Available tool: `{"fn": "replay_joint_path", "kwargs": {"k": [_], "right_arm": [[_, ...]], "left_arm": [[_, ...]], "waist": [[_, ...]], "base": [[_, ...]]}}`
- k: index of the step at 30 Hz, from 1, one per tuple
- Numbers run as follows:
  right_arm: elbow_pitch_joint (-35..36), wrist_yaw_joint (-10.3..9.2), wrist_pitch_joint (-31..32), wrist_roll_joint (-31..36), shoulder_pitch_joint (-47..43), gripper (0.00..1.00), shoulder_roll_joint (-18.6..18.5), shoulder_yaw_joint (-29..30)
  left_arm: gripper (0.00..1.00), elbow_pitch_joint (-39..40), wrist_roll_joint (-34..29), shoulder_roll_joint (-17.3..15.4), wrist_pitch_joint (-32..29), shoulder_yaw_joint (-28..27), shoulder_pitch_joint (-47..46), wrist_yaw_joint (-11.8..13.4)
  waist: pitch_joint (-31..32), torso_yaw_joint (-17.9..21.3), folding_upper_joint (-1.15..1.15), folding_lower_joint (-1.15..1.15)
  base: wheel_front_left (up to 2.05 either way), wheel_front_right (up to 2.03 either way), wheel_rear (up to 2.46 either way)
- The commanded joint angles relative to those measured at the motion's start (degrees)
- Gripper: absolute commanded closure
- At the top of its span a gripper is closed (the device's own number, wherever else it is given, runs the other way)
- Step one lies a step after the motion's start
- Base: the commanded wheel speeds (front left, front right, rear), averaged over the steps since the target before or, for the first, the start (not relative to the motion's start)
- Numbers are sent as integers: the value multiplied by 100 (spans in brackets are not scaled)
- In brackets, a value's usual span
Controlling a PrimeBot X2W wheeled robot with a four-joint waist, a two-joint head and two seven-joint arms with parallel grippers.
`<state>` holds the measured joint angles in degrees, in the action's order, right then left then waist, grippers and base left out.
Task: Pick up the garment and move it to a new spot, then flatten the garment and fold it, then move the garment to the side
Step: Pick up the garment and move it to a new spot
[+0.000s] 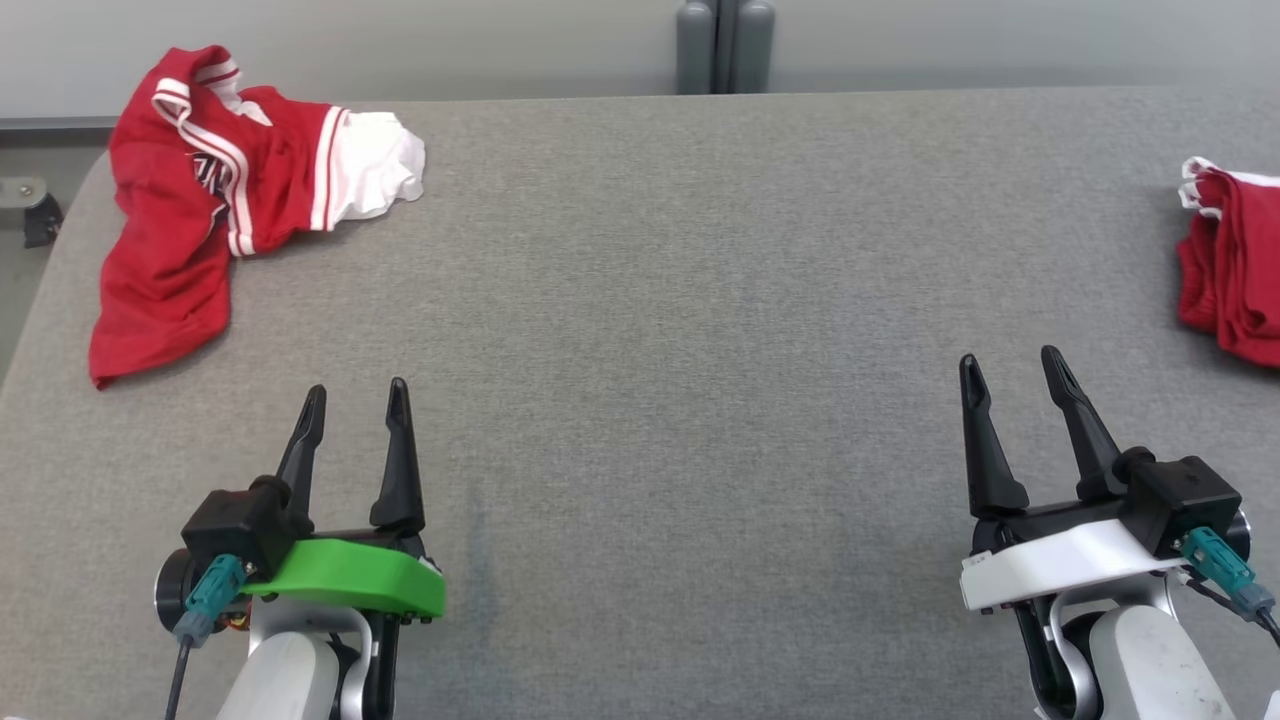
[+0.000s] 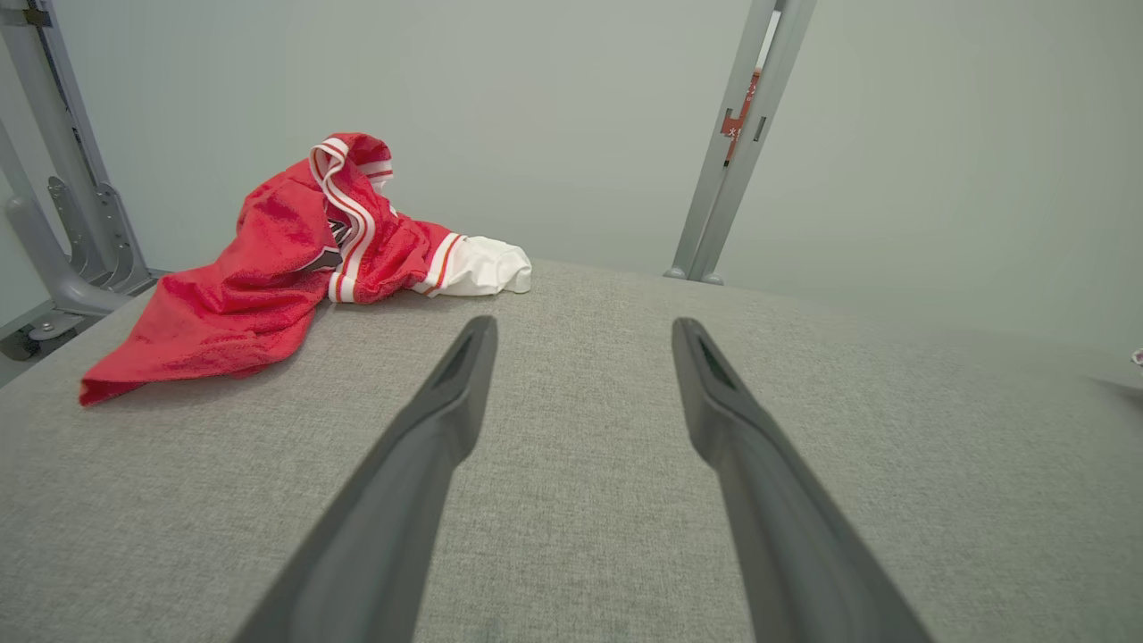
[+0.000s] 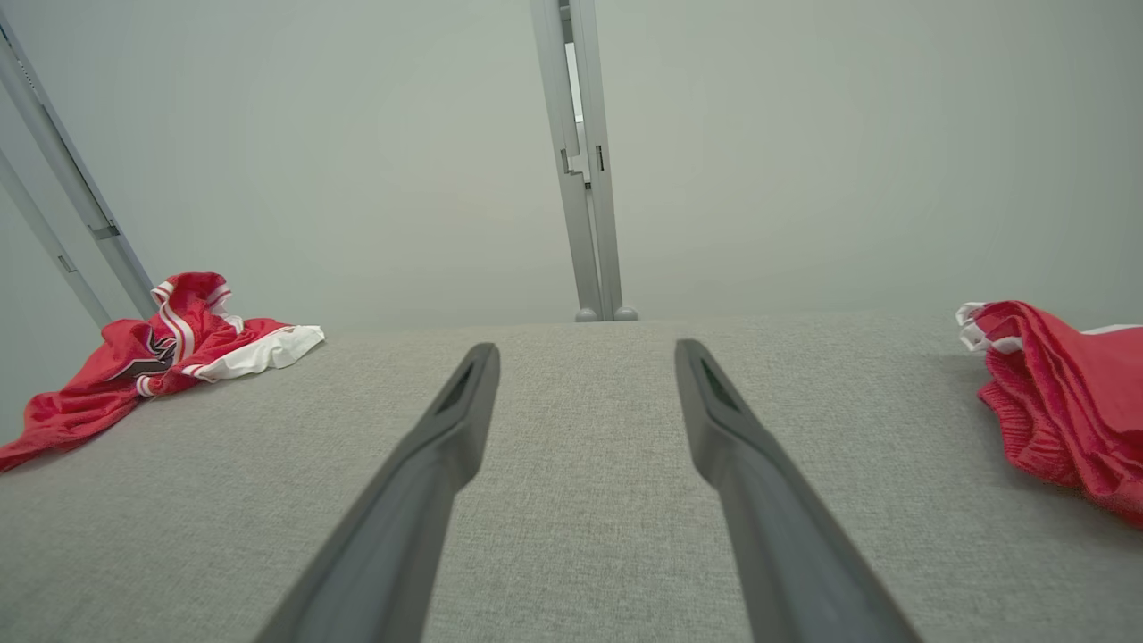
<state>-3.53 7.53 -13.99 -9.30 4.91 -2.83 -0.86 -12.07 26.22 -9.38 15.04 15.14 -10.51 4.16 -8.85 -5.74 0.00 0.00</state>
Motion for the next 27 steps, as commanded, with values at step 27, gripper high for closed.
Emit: {"fn": "replay_joint_path", "kwargs": {"k": [27], "right_arm": [[-66,-9,92,158,161,0,-17,-182]], "left_arm": [[0,329,-102,-18,10,-545,756,134]], "waist": [[22,-2056,0,0]], "base": [[0,0,0]]}}
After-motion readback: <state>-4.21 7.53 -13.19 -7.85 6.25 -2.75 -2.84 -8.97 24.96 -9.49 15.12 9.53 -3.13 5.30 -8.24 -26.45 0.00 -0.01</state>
